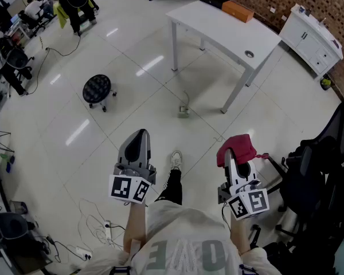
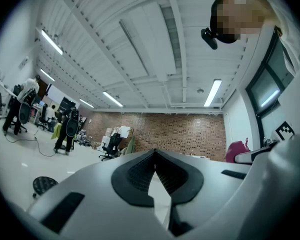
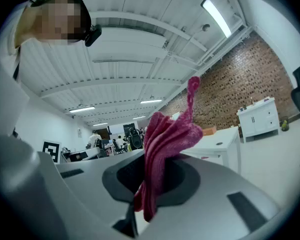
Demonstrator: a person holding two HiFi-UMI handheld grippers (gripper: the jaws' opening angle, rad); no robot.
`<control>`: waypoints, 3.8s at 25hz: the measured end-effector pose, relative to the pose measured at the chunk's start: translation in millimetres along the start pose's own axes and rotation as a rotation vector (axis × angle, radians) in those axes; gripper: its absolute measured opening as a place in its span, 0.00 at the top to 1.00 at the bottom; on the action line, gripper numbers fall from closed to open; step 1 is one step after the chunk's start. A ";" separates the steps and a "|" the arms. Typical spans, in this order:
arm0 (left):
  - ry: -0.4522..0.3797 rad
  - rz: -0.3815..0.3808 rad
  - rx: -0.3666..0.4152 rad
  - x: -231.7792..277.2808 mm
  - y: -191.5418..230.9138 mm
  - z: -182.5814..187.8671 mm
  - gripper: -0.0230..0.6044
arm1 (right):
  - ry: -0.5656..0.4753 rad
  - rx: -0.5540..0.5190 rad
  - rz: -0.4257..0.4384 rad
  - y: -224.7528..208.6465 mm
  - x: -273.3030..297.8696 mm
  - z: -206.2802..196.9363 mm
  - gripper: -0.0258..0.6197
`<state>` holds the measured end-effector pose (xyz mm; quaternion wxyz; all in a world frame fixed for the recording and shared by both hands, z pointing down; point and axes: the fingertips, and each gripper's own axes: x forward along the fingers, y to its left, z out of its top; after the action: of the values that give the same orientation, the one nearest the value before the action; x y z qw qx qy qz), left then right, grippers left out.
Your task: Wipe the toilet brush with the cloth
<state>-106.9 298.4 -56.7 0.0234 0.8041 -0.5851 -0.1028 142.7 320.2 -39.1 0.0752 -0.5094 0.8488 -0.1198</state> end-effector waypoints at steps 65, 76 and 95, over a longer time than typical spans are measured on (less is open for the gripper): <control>0.083 -0.176 -0.032 334.1 272.0 -904.8 0.96 | 0.174 0.233 0.115 -446.8 543.2 -858.1 0.91; 0.127 -0.160 -0.044 330.0 273.0 -928.4 0.96 | 0.246 0.200 0.047 -430.5 500.4 -872.5 0.91; 0.204 -0.065 -0.070 319.1 299.3 -948.3 0.96 | 0.227 0.048 0.110 -354.6 455.6 -865.3 0.91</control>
<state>-110.5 -175.8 873.7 0.1074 0.8276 -0.5494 -0.0416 12.8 -132.7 888.3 -0.0025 -0.4431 0.8755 -0.1927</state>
